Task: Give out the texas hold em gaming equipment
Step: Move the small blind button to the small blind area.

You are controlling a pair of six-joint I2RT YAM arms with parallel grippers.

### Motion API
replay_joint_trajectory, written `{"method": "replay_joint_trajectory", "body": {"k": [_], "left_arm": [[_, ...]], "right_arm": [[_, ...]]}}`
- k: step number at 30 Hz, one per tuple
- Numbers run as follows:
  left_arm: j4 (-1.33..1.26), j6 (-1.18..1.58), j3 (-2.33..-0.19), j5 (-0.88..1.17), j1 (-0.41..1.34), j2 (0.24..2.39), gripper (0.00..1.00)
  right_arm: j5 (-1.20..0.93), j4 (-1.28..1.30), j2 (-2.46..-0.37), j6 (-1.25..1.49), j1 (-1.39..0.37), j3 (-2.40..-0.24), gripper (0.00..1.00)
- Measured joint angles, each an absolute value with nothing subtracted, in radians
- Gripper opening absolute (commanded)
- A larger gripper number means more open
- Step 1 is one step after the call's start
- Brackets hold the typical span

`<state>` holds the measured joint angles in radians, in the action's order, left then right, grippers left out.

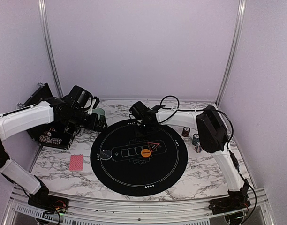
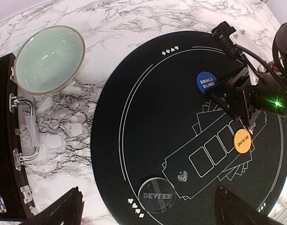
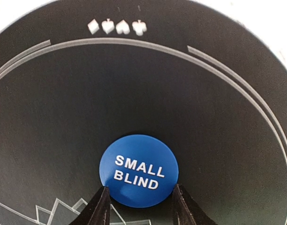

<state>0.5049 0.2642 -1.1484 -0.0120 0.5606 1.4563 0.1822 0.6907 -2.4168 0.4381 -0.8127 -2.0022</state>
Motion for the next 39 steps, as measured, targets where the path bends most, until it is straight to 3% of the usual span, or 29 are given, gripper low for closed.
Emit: {"method": "replay_joint_trajectory", "body": {"k": [16, 39], "left_arm": [[0.5, 0.262, -1.147, 0.005, 0.537, 1.456, 0.99], [0.498, 0.262, -1.147, 0.026, 0.528, 1.46, 0.99]], "right_arm": [[0.155, 0.651, -2.586, 0.378, -0.77, -2.257, 0.44], [0.074, 0.519, -2.637, 0.334, -0.736, -2.298, 0.49]]}}
